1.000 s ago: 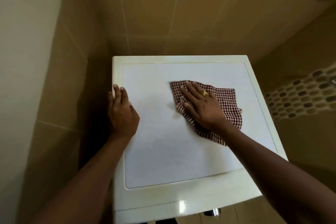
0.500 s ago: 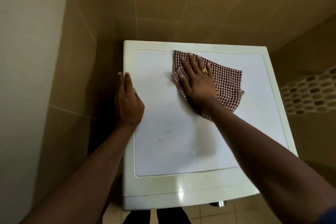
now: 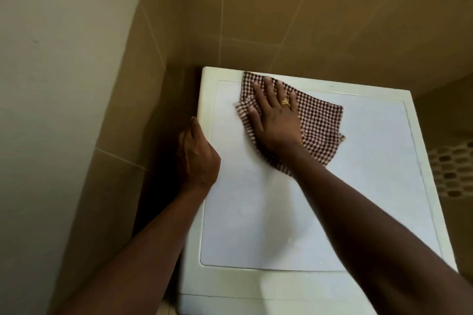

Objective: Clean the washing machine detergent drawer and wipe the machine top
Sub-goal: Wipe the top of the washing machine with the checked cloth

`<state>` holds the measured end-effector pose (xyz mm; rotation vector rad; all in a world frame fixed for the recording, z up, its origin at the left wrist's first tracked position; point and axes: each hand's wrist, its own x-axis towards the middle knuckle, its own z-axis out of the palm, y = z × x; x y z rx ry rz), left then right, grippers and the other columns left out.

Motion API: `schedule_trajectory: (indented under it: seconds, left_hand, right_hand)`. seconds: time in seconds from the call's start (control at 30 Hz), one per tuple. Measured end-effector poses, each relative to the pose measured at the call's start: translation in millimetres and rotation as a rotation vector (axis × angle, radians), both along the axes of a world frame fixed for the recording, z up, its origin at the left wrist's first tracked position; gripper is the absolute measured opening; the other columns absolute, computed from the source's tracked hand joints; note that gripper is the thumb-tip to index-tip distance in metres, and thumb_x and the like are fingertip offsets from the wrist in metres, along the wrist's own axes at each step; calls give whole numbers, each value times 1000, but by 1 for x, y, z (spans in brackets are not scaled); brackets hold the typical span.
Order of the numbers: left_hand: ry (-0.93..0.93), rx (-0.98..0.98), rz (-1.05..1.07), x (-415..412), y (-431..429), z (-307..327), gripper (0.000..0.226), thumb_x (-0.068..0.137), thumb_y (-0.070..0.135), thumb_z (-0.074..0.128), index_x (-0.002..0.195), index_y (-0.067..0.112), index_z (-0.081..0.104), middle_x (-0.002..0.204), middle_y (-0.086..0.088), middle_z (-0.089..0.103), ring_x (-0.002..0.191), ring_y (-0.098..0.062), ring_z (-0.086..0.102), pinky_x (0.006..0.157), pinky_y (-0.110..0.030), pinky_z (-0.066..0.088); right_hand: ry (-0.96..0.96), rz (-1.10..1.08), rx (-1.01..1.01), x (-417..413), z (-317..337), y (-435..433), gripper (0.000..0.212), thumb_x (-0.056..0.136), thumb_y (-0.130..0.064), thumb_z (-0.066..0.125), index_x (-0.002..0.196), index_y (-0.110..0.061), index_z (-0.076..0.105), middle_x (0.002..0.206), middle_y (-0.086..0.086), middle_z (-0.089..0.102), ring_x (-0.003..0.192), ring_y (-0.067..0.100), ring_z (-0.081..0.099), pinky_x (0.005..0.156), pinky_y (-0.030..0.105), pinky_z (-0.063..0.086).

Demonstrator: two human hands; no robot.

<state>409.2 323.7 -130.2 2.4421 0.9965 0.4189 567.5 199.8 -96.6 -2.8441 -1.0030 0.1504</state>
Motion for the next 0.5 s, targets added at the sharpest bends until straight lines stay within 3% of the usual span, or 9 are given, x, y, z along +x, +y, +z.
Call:
schedule_trajectory:
  seconds: [0.17, 0.23, 0.37, 0.43, 0.5]
  left_hand:
    - [56, -3, 26, 1, 4, 8, 64, 87, 22, 30, 134, -10, 58, 107, -32, 67, 96, -48, 65, 82, -51, 55]
    - [65, -9, 44, -1, 3, 12, 61, 89, 23, 29, 131, -8, 59, 104, -31, 68, 92, -47, 66, 79, -50, 55]
    - [109, -18, 40, 1, 2, 17, 59, 92, 24, 27, 128, -8, 62, 102, -30, 68, 89, -46, 67, 75, -47, 56]
    - [97, -17, 49, 1, 2, 18, 52, 93, 22, 31, 121, -6, 64, 99, -27, 69, 87, -44, 68, 73, -45, 56]
    - [79, -9, 56, 0, 2, 19, 45, 94, 20, 33, 114, -4, 65, 95, -25, 70, 84, -42, 68, 70, -42, 56]
  right_hand:
    - [12, 553, -32, -29, -1, 9, 62, 109, -54, 20, 165, -31, 7, 174, -3, 0, 160, 21, -7, 128, 52, -2]
    - [15, 547, -15, -16, -1, 1, 62, 109, -54, 22, 165, -33, 6, 174, -5, 0, 160, 19, -7, 129, 52, -1]
    - [16, 182, 26, -2, 0, 61, 65, 107, -59, 14, 165, -31, 10, 174, -1, 3, 160, 25, -3, 127, 57, 3]
    - [22, 261, 8, -12, 2, 96, 66, 106, -59, 13, 165, -28, 13, 173, 1, 6, 160, 28, -2, 126, 58, 2]
    - [5, 501, -14, -12, -1, 106, 65, 107, -58, 16, 163, -27, 25, 172, -1, 18, 160, 26, 3, 127, 57, 2]
